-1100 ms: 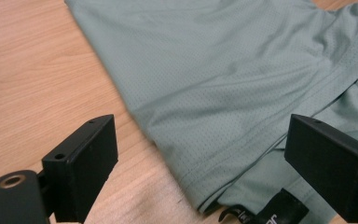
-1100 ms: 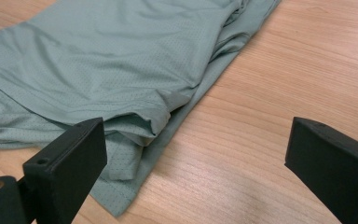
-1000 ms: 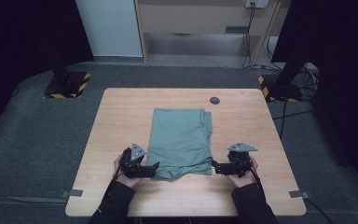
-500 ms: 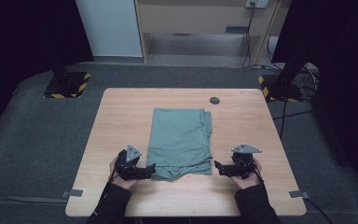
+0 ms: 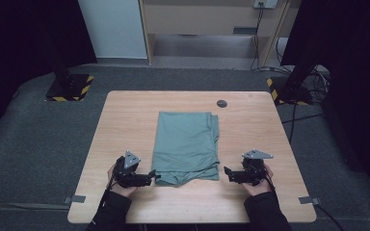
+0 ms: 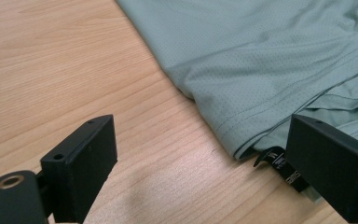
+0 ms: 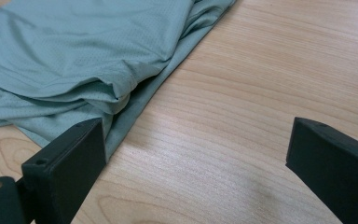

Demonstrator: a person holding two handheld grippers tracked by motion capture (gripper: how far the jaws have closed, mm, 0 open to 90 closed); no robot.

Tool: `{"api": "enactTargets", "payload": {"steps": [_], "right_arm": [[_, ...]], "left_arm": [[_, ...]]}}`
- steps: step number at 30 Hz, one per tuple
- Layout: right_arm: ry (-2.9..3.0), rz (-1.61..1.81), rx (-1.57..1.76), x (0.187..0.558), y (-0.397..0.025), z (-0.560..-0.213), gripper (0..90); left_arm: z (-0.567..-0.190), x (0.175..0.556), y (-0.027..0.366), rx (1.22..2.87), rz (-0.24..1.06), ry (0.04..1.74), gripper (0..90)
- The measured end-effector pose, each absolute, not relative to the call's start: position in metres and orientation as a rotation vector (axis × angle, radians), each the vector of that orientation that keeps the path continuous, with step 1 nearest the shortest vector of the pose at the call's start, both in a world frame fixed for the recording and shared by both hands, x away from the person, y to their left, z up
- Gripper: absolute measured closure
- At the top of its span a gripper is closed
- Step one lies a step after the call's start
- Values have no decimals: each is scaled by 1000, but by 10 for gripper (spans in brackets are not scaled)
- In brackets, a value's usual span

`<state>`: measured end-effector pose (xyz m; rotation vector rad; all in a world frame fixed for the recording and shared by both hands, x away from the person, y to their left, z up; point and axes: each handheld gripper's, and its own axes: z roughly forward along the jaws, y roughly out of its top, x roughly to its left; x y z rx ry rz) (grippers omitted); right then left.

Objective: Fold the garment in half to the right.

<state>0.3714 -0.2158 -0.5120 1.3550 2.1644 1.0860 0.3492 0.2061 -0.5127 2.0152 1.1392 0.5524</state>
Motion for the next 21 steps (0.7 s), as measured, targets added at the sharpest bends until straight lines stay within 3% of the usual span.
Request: {"api": "enactTargets", "payload": {"steps": [21], "right_arm": [[2162, 1065, 1388, 370, -228, -516, 43]], "left_arm": [[-520, 346, 220, 2028, 542, 1184, 77]]}}
